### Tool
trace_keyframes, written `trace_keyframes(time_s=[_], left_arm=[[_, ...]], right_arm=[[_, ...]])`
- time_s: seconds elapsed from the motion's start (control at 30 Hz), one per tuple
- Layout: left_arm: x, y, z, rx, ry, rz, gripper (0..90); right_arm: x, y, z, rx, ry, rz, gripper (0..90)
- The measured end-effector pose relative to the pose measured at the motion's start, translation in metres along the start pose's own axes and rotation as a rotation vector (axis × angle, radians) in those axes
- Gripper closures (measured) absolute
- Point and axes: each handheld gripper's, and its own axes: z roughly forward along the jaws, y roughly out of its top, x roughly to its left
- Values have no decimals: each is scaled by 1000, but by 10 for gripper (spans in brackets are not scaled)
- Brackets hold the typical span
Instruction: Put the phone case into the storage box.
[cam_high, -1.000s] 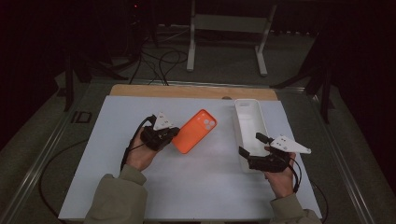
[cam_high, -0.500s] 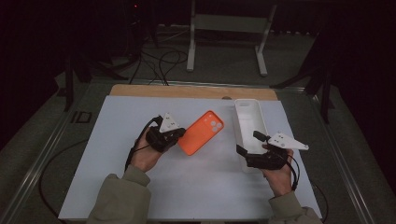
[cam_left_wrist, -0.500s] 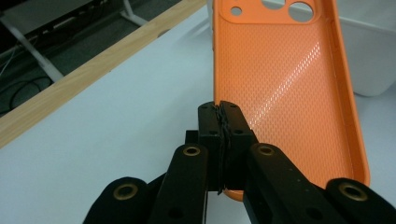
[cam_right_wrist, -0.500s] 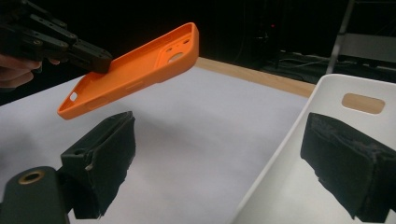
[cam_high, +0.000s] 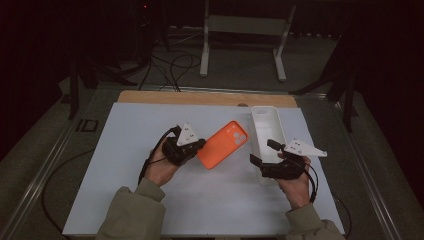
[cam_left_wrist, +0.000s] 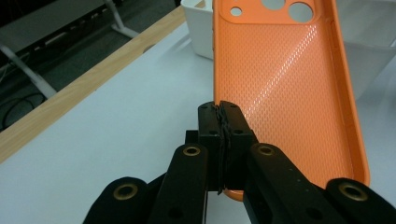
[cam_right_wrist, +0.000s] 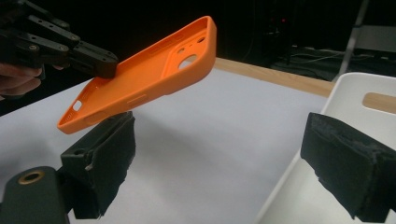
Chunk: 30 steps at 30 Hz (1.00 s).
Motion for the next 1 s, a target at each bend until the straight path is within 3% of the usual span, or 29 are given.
trace_keyframes(time_s=[0.37, 0.77, 1.0], left_arm=[[-9, 3, 0, -17, -14, 38, 899], [-17, 6, 0, -34, -28, 65, 899], [-22, 9, -1, -50, -44, 78, 898]], right_arm=[[9, 7, 10, 4, 49, 4, 100], [18, 16, 20, 3, 91, 41, 103], [23, 18, 25, 15, 121, 52, 141]])
